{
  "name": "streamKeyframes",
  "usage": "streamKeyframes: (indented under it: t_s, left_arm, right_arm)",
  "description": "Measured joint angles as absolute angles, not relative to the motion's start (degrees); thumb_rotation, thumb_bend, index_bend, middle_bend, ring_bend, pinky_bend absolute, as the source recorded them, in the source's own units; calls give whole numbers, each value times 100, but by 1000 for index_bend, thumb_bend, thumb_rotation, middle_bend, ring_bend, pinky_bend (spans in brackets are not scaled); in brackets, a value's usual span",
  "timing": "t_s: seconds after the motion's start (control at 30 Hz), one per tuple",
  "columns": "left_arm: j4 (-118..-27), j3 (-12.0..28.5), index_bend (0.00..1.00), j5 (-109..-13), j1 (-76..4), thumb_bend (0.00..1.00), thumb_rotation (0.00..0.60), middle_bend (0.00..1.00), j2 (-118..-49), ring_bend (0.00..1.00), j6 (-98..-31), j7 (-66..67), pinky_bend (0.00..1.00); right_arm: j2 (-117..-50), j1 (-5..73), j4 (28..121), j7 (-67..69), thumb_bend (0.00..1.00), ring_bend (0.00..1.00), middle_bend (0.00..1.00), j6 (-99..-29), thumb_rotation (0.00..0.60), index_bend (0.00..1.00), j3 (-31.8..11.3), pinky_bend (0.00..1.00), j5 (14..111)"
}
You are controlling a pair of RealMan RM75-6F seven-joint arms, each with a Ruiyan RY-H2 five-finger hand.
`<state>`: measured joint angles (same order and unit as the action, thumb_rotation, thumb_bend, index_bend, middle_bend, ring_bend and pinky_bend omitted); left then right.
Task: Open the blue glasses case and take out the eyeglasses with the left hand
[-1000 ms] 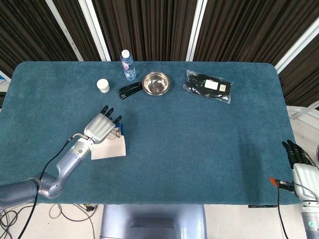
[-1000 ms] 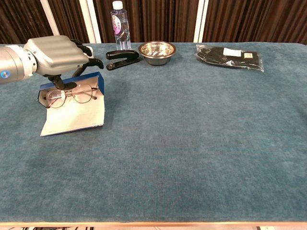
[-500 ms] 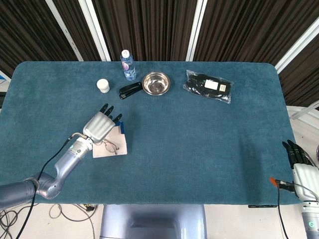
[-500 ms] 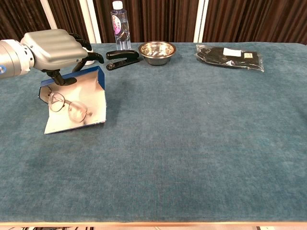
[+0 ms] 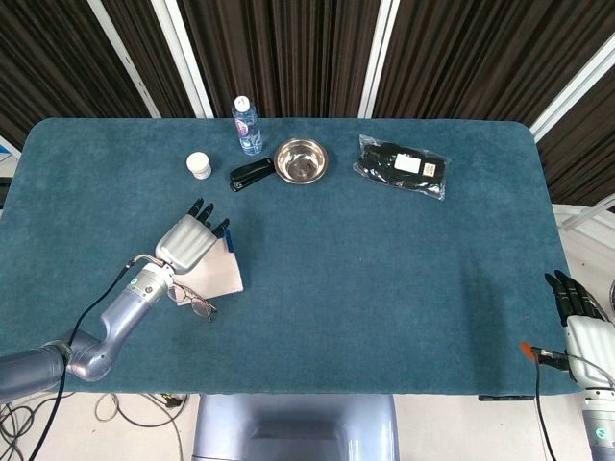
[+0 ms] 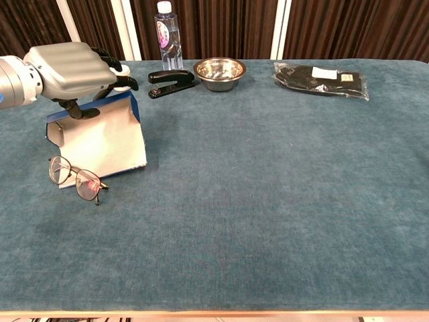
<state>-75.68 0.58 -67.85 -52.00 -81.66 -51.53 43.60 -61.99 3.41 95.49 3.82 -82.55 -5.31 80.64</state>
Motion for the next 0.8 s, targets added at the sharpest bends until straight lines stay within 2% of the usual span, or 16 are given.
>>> streamKeyframes:
  t_s: [0.17, 0.27, 0.43, 0.53, 0.8]
  left_arm:
    - [-7355, 67, 139, -6811, -5172, 408, 600, 483, -8203, 102, -5148, 4319, 127]
    - [-7174, 116, 129, -6762, -5145, 389, 600, 434, -8308, 102, -5143, 4239, 127]
    - [-6941, 175, 81, -6801, -5104, 303, 600, 248, -8520, 97, -5186, 4105, 127]
    - [-6877, 195, 58, -6884, -5071, 272, 600, 176, -8594, 94, -5276, 4047, 127]
    - [-6969, 285, 58, -6918, -4942, 252, 600, 180, -8613, 94, -5448, 3838, 127]
  right_arm:
    - [-6198, 342, 9550, 372, 134, 0, 0, -8252, 600, 0, -531, 238, 8062]
    - [-6199, 343, 9555, 362, 135, 0, 0, -8252, 600, 0, -535, 237, 8058]
    - [-6204, 337, 9549, 365, 134, 0, 0, -8261, 600, 0, -534, 238, 8054]
    - [-6204, 335, 9546, 372, 135, 0, 0, -8264, 600, 0, -533, 238, 8059]
    - [-6197, 329, 9541, 407, 135, 0, 0, -8275, 600, 0, -530, 238, 8078]
